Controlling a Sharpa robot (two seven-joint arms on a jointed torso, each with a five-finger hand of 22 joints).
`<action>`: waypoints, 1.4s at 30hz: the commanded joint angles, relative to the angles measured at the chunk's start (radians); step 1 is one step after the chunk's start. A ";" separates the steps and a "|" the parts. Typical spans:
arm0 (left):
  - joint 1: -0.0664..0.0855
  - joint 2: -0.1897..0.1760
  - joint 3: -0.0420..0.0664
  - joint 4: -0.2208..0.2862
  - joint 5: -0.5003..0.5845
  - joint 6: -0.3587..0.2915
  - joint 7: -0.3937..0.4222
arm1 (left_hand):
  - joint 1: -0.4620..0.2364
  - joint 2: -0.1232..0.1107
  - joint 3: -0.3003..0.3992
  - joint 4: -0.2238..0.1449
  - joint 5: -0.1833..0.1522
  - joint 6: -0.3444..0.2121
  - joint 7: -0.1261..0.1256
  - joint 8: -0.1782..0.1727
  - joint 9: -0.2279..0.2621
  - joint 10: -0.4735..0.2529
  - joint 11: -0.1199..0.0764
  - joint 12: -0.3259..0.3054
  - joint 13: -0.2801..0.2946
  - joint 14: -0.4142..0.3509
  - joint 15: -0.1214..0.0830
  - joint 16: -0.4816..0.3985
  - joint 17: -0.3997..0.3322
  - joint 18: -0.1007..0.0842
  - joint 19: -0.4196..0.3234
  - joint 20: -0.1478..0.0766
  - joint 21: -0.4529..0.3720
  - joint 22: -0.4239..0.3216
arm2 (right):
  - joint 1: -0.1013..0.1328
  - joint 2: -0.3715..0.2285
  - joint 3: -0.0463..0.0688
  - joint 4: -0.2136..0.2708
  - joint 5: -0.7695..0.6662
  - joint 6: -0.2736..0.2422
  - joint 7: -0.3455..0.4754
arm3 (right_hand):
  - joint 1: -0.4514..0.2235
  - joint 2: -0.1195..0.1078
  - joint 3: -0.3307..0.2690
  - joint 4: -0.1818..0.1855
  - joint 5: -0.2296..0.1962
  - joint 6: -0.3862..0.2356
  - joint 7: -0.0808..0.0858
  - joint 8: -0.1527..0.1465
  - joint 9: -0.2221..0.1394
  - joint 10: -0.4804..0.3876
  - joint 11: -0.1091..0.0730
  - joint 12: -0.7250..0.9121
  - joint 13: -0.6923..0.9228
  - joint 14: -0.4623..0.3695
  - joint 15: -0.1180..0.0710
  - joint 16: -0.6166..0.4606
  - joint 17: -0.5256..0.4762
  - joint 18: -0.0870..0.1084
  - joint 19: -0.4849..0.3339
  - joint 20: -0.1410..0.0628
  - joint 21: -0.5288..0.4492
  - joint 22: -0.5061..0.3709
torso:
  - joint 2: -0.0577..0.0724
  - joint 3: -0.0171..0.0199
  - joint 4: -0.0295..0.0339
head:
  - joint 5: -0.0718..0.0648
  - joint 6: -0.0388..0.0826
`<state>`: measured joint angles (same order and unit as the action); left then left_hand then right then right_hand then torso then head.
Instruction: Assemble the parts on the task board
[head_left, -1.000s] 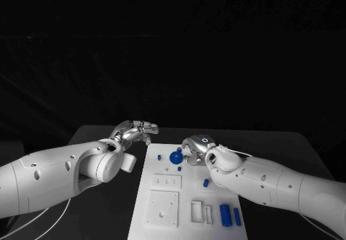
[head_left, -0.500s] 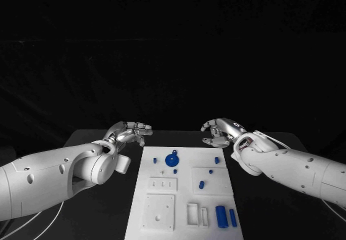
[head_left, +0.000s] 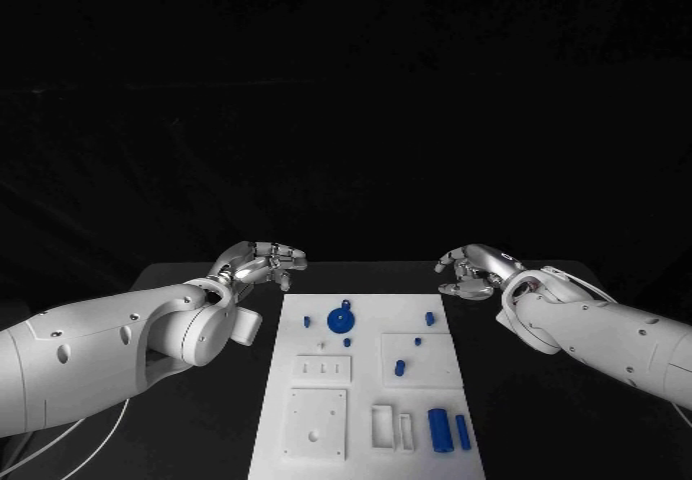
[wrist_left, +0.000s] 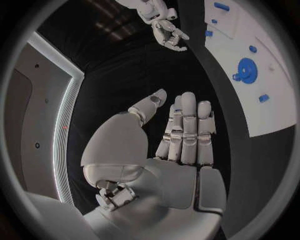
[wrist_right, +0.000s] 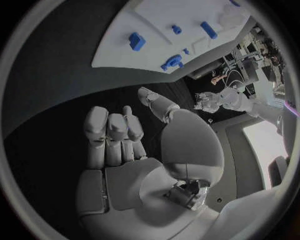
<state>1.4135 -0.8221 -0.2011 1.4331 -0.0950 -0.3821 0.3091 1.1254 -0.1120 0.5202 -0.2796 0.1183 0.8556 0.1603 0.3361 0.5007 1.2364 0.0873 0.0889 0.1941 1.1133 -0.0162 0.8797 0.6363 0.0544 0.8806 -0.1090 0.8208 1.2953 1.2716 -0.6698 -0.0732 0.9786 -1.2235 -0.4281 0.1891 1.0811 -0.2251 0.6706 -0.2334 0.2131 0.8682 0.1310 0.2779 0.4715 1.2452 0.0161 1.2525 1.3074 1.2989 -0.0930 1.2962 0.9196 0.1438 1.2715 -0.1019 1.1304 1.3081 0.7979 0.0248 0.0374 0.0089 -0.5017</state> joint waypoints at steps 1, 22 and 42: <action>0.001 0.000 0.001 0.001 0.003 0.024 0.019 | -0.009 0.004 -0.008 -0.001 -0.013 -0.001 0.001 -0.007 -0.002 -0.002 0.003 -0.005 -0.001 0.002 -0.002 0.007 -0.002 0.033 -0.002 -0.004 0.004 -0.002 | -0.013 0.005 0.000 -0.015 0.003 0.070 0.030 | 0.009 0.006 -0.004 -0.008 0.009 0.007 -0.005 0.003 -0.001 -0.005 -0.003 -0.007 0.026 0.000 -0.003 -0.007 0.002 0.118 -0.006 0.002 0.005 0.017 | 0.000 0.0037 -0.0024 | -0.003 -0.004; -0.002 -0.004 0.000 0.000 0.005 0.034 0.019 | -0.038 -0.017 -0.016 0.009 -0.018 -0.019 0.011 -0.024 -0.008 -0.028 0.012 -0.022 -0.007 0.000 0.005 0.008 -0.008 0.033 -0.002 -0.002 0.005 -0.009 | -0.086 0.032 0.000 -0.069 -0.004 0.118 0.028 | 0.002 0.021 -0.047 -0.034 0.017 -0.005 -0.010 -0.003 -0.009 -0.018 -0.007 -0.017 0.018 -0.001 -0.007 -0.014 0.007 0.118 -0.016 0.009 0.007 0.016 | -0.001 -0.0027 -0.0002 | -0.001 -0.014; -0.002 -0.009 0.000 0.005 0.005 0.031 0.019 | -0.040 -0.017 -0.014 0.012 -0.018 -0.027 0.015 -0.030 -0.010 -0.030 0.013 -0.021 -0.008 0.001 0.005 0.009 -0.009 0.035 -0.001 -0.001 0.007 -0.010 | -0.105 0.066 -0.005 -0.088 -0.024 0.107 0.014 | -0.013 0.041 -0.054 -0.023 -0.016 -0.004 -0.010 -0.003 -0.013 -0.017 -0.007 -0.015 0.018 -0.001 -0.007 -0.017 0.011 0.118 -0.018 0.010 0.006 0.015 | -0.001 -0.0040 -0.0006 | 0.004 -0.023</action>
<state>1.4115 -0.8318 -0.2015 1.4366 -0.0929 -0.3638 0.3149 1.0946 -0.1290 0.5063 -0.2711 0.1036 0.8366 0.1737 0.3100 0.4921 1.2120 0.0994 0.0696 0.1877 1.1131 -0.0162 0.8836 0.6287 0.0540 0.8755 -0.1035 0.8208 1.2863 1.1679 -0.6063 -0.0771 0.8912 -1.2266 -0.3206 0.2050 1.0690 -0.1893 0.6195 -0.2592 0.2002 0.8675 0.1226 0.2778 0.4595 1.2310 0.0090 1.2380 1.3075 1.2994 -0.0938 1.2846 0.9302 0.1455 1.2609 -0.0913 1.1304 1.3081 0.7977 0.0215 0.0375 0.0111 -0.5213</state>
